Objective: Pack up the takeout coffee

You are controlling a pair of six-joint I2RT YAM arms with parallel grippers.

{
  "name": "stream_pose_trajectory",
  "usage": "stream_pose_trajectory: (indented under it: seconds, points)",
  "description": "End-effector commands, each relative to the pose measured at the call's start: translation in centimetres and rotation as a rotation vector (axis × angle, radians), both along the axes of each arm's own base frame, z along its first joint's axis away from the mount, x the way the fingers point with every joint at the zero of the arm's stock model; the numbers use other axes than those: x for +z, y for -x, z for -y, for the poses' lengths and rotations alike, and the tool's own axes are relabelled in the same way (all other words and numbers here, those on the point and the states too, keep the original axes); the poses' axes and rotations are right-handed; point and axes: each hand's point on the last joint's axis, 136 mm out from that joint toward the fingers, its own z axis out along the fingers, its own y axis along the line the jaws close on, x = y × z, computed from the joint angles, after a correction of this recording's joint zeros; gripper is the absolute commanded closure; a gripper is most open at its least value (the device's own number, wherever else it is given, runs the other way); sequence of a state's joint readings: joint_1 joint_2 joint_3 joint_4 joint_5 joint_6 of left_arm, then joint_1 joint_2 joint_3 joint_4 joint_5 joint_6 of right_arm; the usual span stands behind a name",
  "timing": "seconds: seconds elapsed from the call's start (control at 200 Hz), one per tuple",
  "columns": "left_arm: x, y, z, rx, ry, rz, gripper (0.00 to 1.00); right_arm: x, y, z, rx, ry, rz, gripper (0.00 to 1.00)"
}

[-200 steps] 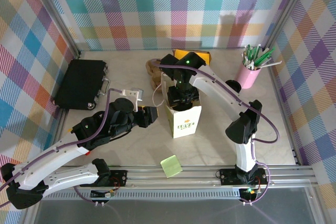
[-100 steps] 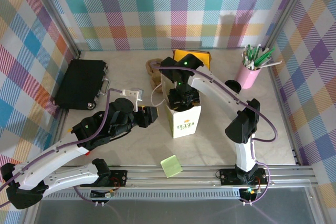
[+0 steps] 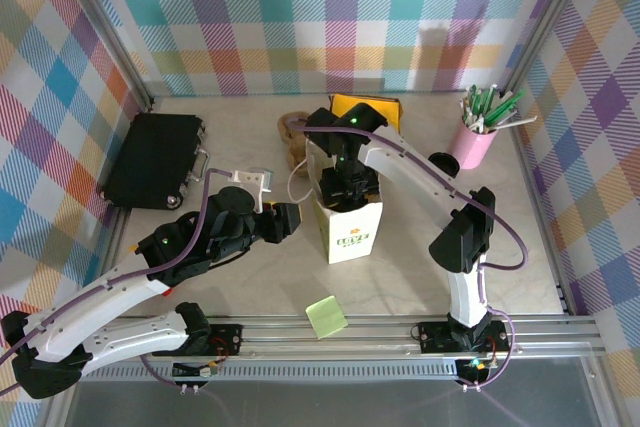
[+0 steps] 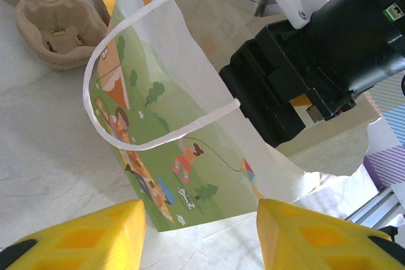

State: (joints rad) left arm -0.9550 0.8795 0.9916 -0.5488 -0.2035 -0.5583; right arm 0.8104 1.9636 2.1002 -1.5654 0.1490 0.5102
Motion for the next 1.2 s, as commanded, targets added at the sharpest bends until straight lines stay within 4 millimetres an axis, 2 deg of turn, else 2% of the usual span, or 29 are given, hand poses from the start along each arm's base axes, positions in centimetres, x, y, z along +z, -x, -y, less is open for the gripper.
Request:
stream_pose_trajectory:
  seconds: [0.0,0.535,0.805,1.195]
  points:
    - [0.2,0.1,-0.1,-0.010,-0.014,0.018,0.50,-0.2,-0.2,-0.1,0.004,-0.013,-0.006,0.44]
    - [-0.8,0.1,0.6,-0.020,-0.010,-0.004,0.51,-1.6,-0.6,-0.4,-0.054,-0.021,-0.027,0.44]
    - [-2.8,0.0,2.7,-0.068,0.014,-0.046,0.51,-2.4,-0.3,-0.2,-0.061,-0.017,-0.036,0.46]
    - [-4.0,-0.1,4.7,-0.107,0.056,-0.093,0.53,-2.9,-0.6,-0.9,-0.025,-0.045,-0.030,0.48]
